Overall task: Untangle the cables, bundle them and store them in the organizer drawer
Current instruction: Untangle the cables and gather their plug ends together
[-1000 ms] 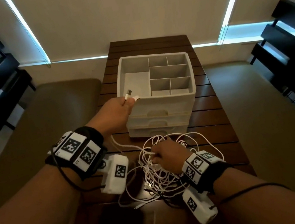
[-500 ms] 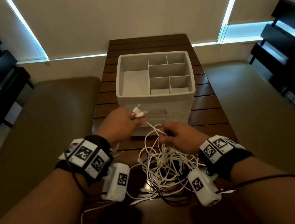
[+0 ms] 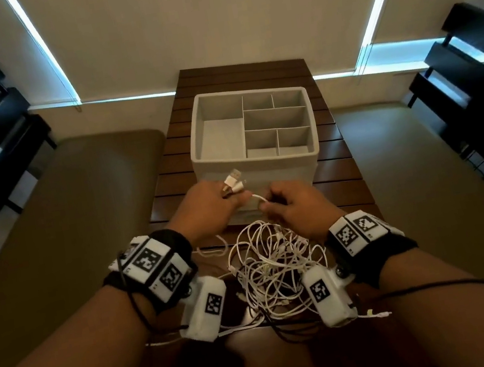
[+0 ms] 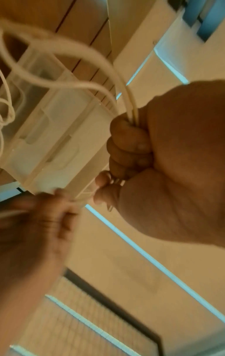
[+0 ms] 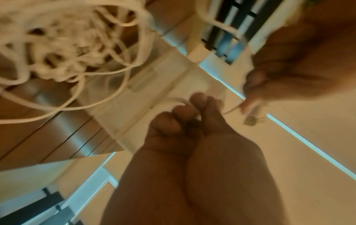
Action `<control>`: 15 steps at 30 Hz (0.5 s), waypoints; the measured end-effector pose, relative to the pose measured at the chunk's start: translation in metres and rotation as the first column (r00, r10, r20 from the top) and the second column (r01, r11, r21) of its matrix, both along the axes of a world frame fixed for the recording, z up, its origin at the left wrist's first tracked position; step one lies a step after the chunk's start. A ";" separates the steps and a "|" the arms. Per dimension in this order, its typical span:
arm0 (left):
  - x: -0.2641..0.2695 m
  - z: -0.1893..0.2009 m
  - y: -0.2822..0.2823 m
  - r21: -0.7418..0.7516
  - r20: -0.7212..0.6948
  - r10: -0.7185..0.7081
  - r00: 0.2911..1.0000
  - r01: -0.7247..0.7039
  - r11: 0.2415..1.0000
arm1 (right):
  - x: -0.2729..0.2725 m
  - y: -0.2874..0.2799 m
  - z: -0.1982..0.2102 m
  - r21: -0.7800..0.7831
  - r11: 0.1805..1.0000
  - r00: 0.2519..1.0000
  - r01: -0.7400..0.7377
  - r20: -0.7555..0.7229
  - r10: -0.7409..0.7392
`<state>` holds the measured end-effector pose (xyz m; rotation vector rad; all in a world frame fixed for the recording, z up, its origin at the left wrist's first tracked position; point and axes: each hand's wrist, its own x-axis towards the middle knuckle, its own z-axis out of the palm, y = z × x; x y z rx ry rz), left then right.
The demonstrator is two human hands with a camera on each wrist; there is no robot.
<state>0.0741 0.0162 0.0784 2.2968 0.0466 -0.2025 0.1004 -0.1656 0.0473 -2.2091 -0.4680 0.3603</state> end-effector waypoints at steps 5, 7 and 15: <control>-0.003 0.002 0.016 0.058 -0.172 0.051 0.984 -0.042 0.997 | -0.004 -0.017 -0.028 -0.175 0.985 0.992 0.012 -0.119 -0.033; -0.007 0.002 0.018 0.120 -0.216 0.077 0.973 -0.052 0.991 | -0.004 -0.017 -0.029 -0.126 0.987 0.990 0.101 -0.087 -0.112; -0.005 0.069 0.058 0.017 0.171 0.354 0.920 -0.362 0.932 | -0.052 0.014 -0.024 -0.076 0.958 0.910 -0.277 -0.340 0.236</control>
